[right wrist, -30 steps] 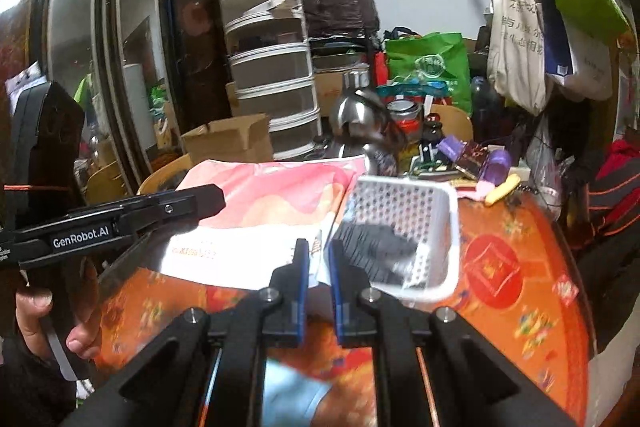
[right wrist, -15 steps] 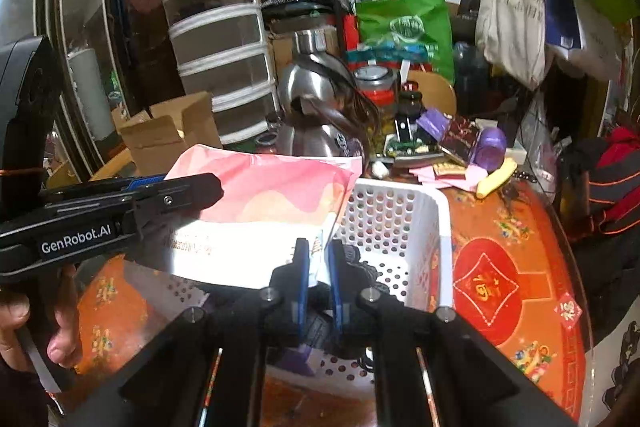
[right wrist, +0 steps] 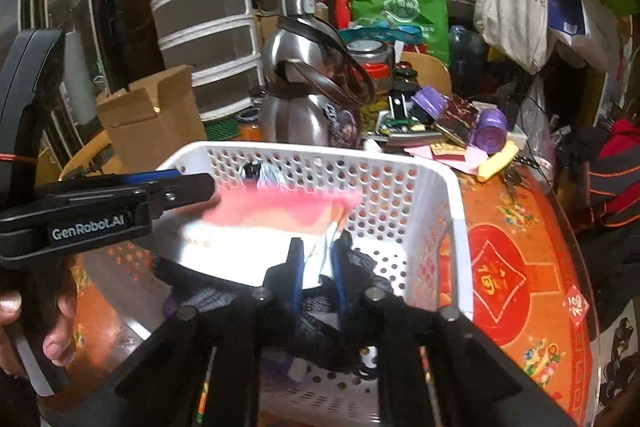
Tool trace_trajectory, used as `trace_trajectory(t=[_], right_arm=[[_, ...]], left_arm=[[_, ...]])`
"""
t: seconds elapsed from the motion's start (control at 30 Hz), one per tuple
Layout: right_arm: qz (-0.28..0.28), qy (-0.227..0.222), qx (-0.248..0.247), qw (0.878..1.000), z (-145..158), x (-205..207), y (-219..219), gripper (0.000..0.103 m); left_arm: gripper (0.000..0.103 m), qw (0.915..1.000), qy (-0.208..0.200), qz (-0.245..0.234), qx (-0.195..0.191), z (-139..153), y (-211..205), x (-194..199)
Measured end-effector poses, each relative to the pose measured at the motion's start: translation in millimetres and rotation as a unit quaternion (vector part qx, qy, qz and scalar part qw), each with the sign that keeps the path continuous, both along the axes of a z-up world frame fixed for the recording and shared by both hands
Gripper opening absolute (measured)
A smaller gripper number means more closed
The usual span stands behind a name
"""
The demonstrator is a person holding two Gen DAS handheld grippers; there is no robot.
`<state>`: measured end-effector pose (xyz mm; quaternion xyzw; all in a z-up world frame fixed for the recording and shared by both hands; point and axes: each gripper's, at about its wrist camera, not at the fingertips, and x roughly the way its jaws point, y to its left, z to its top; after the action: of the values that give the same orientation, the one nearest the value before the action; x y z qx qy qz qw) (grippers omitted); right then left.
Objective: Organize soft objects
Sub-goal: 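Carry the pink packet into the basket and release it, then move both tools to the light-blue wet toilet paper pack and grasp it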
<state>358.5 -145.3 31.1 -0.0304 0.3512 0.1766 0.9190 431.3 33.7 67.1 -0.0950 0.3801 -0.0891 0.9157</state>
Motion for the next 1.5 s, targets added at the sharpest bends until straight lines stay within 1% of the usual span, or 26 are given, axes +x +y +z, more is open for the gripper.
trace_trajectory(t=[0.07, 0.1, 0.13, 0.17, 0.2, 0.23, 0.27, 0.37, 0.47, 0.67, 0.87, 1.07, 1.13, 1.17, 1.2, 1.23, 1.3, 1.37, 1.43, 1.5], right_arm=[[-0.007, 0.007, -0.001, 1.0, -3, 1, -4, 0.02], [-0.008, 0.012, 0.001, 1.0, -5, 2, -7, 0.026], [-0.012, 0.017, 0.0, 1.0, -7, 3, -10, 0.031], [-0.017, 0.015, -0.001, 1.0, -7, 4, -13, 0.044], [-0.022, 0.012, -0.003, 1.0, -7, 3, -15, 0.062], [-0.026, 0.007, -0.003, 1.0, -7, 2, -18, 0.068], [-0.03, 0.003, 0.001, 1.0, -6, 1, -22, 0.071], [-0.029, 0.005, 0.016, 0.999, -4, -1, -28, 0.071], [-0.029, 0.001, 0.022, 0.999, -1, -6, -30, 0.072], [-0.028, -0.002, 0.023, 0.999, 2, -13, -29, 0.074], [-0.033, -0.004, 0.024, 0.999, 5, -20, -31, 0.074], [-0.031, -0.016, 0.039, 0.999, 15, -50, -40, 0.074], [-0.039, -0.019, 0.043, 0.998, 15, -68, -46, 0.08], [-0.045, -0.018, 0.044, 0.998, 12, -81, -49, 0.084], [-0.047, -0.014, 0.049, 0.998, 7, -93, -53, 0.085], [-0.046, -0.01, 0.055, 0.997, 1, -104, -57, 0.085], [-0.04, 0.008, 0.067, 0.997, -17, -129, -60, 0.085], [-0.023, 0.037, 0.071, 0.997, -43, -156, -57, 0.085], [-0.01, 0.057, 0.068, 0.996, -62, -174, -50, 0.085], [0.01, 0.065, 0.071, 0.995, -76, -192, -43, 0.085]], left_arm=[[0.051, 0.9997, 0.006, 0.018, 0.016, -7, 3, 2], [0.052, 0.9997, 0.004, 0.019, 0.016, -8, 5, 2], [0.055, 0.9996, 0.003, 0.021, 0.016, -11, 8, 1], [0.059, 0.9995, 0.004, 0.024, 0.018, -12, 10, 0], [0.061, 0.9993, 0.003, 0.029, 0.022, -13, 14, -1], [0.064, 0.9992, 0.002, 0.034, 0.024, -14, 17, -3], [0.065, 0.9989, 0.002, 0.04, 0.024, -15, 22, -4], [0.066, 0.9986, -0.001, 0.049, 0.018, -14, 31, -10], [0.066, 0.9984, 0.004, 0.054, 0.014, -17, 38, -14], [0.066, 0.9981, 0.012, 0.06, 0.011, -22, 46, -25], [0.066, 0.9979, 0.014, 0.062, 0.012, -20, 46, -36], [0.066, 0.9974, 0.011, 0.069, 0.016, -9, 48, -60], [0.066, 0.9968, 0.013, 0.074, 0.026, -6, 50, -74], [0.066, 0.996, 0.017, 0.08, 0.036, -6, 51, -83], [0.067, 0.994, 0.02, 0.094, 0.051, -6, 54, -97], [0.068, 0.993, 0.021, 0.102, 0.055, -7, 57, -109], [0.068, 0.9939, 0.028, 0.102, 0.032, -16, 67, -139], [0.068, 0.9947, 0.039, 0.095, 0.004, -31, 73, -165], [0.068, 0.9945, 0.052, 0.09, -0.016, -55, 75, -194], [0.068, 0.9942, 0.061, 0.081, -0.035, -77, 73, -218]])
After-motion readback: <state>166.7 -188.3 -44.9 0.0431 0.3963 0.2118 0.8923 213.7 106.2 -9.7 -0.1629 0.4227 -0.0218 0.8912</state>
